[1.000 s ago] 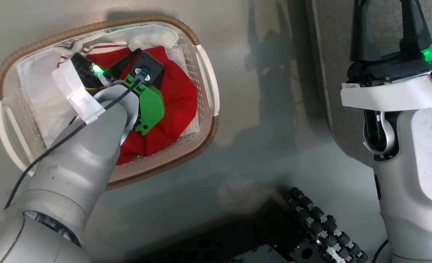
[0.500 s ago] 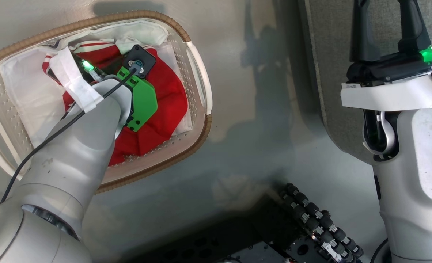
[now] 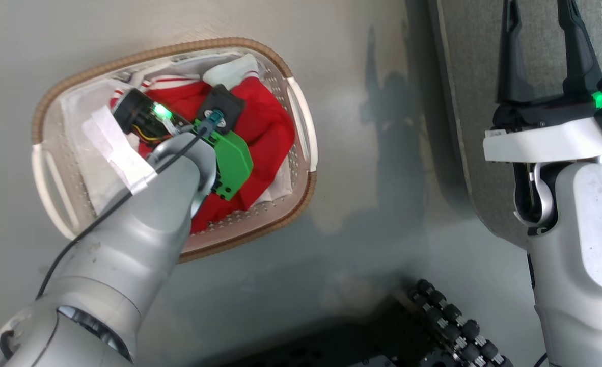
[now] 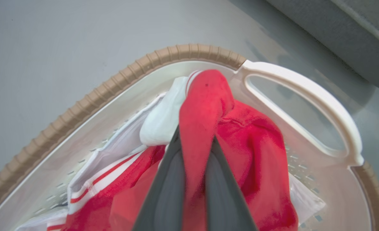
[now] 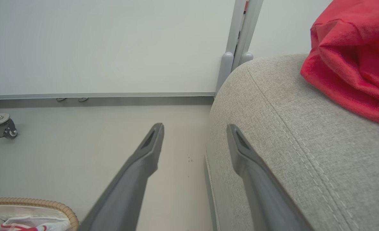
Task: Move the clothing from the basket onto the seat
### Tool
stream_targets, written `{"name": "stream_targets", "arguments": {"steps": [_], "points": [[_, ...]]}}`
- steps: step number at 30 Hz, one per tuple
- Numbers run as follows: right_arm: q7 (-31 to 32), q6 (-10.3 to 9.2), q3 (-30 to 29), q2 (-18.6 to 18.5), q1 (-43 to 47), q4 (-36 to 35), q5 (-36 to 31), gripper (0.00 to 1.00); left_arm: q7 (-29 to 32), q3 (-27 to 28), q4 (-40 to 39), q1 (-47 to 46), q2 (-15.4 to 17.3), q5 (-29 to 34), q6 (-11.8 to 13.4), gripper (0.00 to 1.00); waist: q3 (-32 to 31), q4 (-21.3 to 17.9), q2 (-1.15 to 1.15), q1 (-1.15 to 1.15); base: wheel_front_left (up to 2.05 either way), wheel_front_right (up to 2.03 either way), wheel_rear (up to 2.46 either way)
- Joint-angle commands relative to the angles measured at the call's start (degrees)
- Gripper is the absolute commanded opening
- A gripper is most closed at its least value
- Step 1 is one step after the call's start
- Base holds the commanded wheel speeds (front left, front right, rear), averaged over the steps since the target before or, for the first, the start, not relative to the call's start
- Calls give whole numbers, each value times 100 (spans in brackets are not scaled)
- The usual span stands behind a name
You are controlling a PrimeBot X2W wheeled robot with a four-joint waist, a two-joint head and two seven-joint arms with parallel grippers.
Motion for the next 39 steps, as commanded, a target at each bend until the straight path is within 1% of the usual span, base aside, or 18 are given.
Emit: {"name": "stream_targets", "arguments": {"steps": [1,9,13,17,20,25,27,30,32,39], "points": [[-27,-6,-52,-20,123,73,-82,100,-64,-12,-119,166,-50,-60,-27,0,-542,399,0,0,0,0,0],[-28,-6,-304,-23,623,560,-404,100,-149,-184,-1110,697,-92,-303,-32,0,-1751,947,0,0,0,0,0],[-28,-6,-396,-24,961,819,-498,100,-153,-162,-1634,829,-92,-509,-33,0,-2355,1188,0,0,0,0,0],[-28,-6,-383,-26,1277,1082,-521,100,-154,-177,-1981,911,-44,-649,-33,0,-2932,1348,0,0,0,0,0],[-27,-6,-326,-25,1454,1234,-488,100,-155,-259,-2139,901,17,-779,-34,0,-3319,1396,0,0,0,0,0],[-28,-6,-125,-24,1696,1408,-399,100,-124,-455,-2337,736,205,-1015,-34,0,-3963,1361,0,0,0,0,0],[-28,-6,-13,-24,1822,1502,-361,100,-105,-496,-2432,696,306,-1261,-34,0,-4335,1318,0,0,0,0,0],[-28,-6,134,-22,1929,1571,-306,100,-31,-539,-2511,624,376,-1485,-34,0,-4592,1282,0,0,0,0,0],[-28,-6,303,-22,2009,1617,-239,100,45,-562,-2562,523,490,-1698,-34,0,-4817,1249,0,0,0,0,0],[-28,-6,633,-21,2057,1614,-179,100,192,-481,-2735,216,562,-2089,-34,0,-5109,1225,0,0,0,0,0]]}}
